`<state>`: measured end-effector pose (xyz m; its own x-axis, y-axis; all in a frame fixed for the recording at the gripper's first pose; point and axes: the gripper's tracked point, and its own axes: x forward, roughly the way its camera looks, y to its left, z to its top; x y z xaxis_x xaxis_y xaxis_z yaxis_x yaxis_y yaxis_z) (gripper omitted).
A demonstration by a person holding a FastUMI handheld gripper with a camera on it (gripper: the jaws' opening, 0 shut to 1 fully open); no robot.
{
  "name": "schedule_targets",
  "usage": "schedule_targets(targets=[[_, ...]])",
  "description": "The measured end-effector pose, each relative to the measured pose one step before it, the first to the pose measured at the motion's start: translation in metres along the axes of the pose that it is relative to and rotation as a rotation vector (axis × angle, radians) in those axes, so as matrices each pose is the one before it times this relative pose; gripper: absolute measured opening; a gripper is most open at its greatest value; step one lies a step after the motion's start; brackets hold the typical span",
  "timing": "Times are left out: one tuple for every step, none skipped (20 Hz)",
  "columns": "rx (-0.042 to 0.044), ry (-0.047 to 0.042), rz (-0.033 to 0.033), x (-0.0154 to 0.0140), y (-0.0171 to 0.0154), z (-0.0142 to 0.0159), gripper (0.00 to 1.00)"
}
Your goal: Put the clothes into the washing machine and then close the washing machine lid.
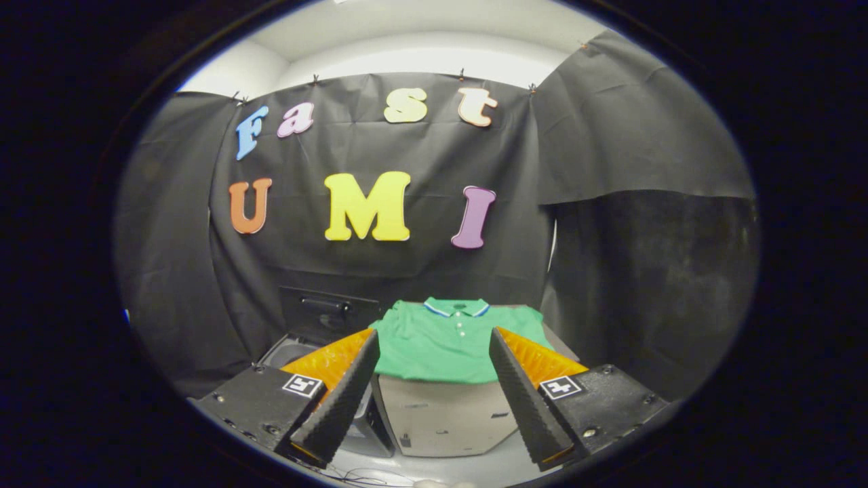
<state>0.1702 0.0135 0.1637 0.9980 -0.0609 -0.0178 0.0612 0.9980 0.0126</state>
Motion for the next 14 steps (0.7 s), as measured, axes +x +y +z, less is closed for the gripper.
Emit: schedule_targets(targets=[[0.00100,0.00036,0.00397,0.01928,-0.00203,0.00698,1.00],[0.00048,0.00851,0.00333,0.02003,-0.00181,0.00581,1.00],[-0.00518,0.02416,-0.00064,0.02028,-0.00310,0.00208,1.00],[-0.00327,0.03038,-0.00213,0.02073,-0.00342,-0.00065,1.00],[0.00083,0.03290,0.01019,0.02095,-0.00175,-0.00189,1.00],[0.00588,0.03813,0.00897,0.02064,-0.00152,-0.00047,1.00],[0.01316,0.03106,0.00450,0.02053,-0.00419,-0.00081,1.00],[0.00325,0.04208,-0.00546,0.02098,-0.00435,-0.00345,1.00],[-0.00878,0.04065,-0.01267,0.01989,-0.00620,-0.00264,1.00],[-0.01237,0.04247,-0.01656,0.01980,-0.00522,-0.00475,1.00],[-0.01626,0.04584,-0.01696,0.01833,-0.00515,-0.00367,1.00],[-0.01438,0.04176,-0.00700,0.01803,-0.00455,-0.00588,1.00],[-0.00260,0.03459,-0.00172,0.01886,-0.00214,-0.00484,1.00],[-0.00274,0.04814,-0.00280,0.01741,-0.00148,-0.00659,1.00]])
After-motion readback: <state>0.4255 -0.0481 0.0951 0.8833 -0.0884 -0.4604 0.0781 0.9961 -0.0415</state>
